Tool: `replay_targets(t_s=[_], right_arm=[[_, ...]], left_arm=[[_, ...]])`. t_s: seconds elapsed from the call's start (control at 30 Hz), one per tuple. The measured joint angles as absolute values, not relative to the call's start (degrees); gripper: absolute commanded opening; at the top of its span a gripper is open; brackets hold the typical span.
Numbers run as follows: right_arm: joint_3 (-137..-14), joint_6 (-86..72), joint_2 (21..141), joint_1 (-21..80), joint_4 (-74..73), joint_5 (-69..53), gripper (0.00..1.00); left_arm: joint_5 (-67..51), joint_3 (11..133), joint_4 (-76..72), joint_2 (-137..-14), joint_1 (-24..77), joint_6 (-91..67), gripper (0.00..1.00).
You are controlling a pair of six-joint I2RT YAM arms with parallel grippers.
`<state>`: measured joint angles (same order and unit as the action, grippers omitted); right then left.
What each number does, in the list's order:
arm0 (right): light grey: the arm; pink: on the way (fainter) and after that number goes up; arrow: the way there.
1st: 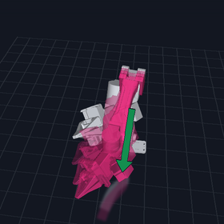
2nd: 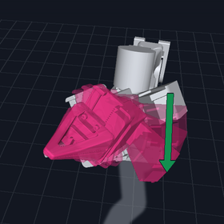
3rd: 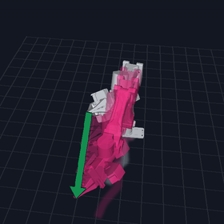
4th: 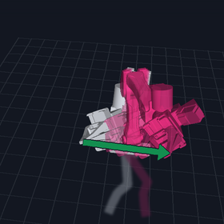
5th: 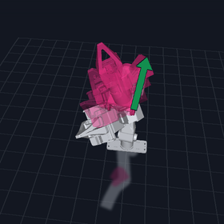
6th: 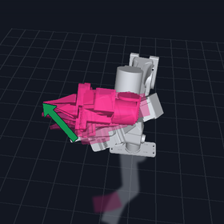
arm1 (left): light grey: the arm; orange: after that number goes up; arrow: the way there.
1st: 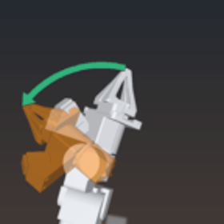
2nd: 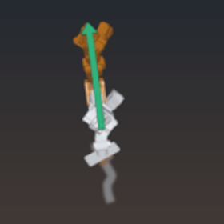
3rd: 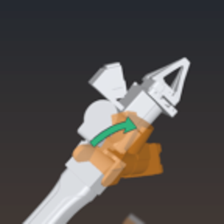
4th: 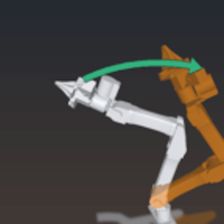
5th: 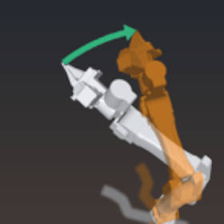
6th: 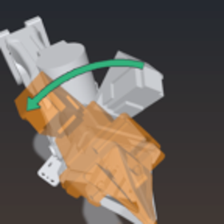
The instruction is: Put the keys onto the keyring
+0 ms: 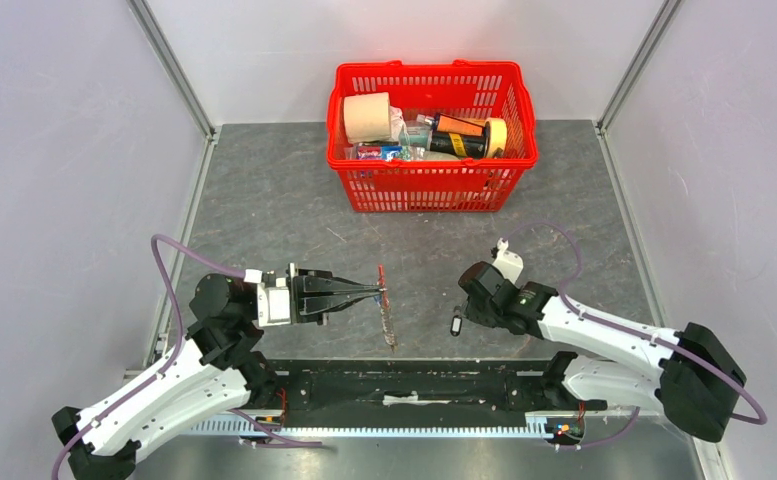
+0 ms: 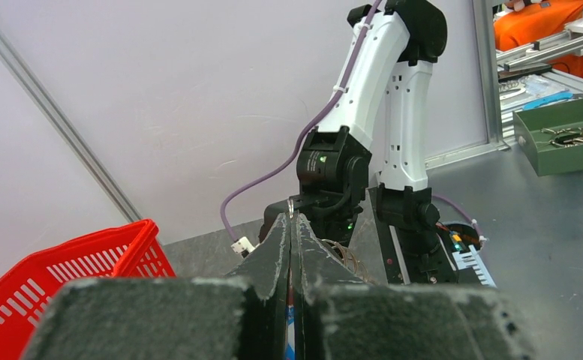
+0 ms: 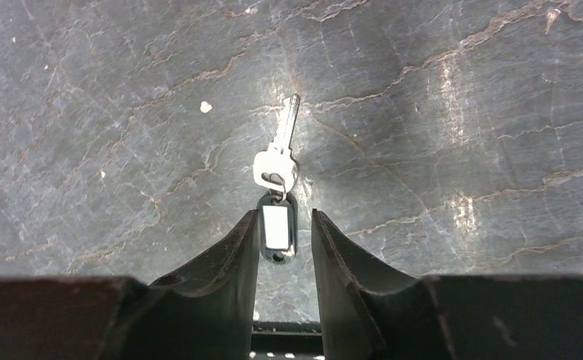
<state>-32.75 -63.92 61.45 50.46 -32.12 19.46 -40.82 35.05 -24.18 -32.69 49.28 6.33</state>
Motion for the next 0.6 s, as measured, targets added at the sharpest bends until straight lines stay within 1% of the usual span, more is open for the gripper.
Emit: replay_targets(t_s=[0.4, 0.6], right_arm=[[-30.7, -65.9, 67.5, 48.5, -24.0, 17.5, 0.36], [-29.8, -66.5, 69.3, 48.4, -21.8, 16.1, 0.30]], left_arm=[[-40.9, 34.6, -24.4, -32.7, 49.4, 5.5, 0.02], [-40.9, 34.5, -24.5, -32.5, 49.4, 5.4, 0.02]])
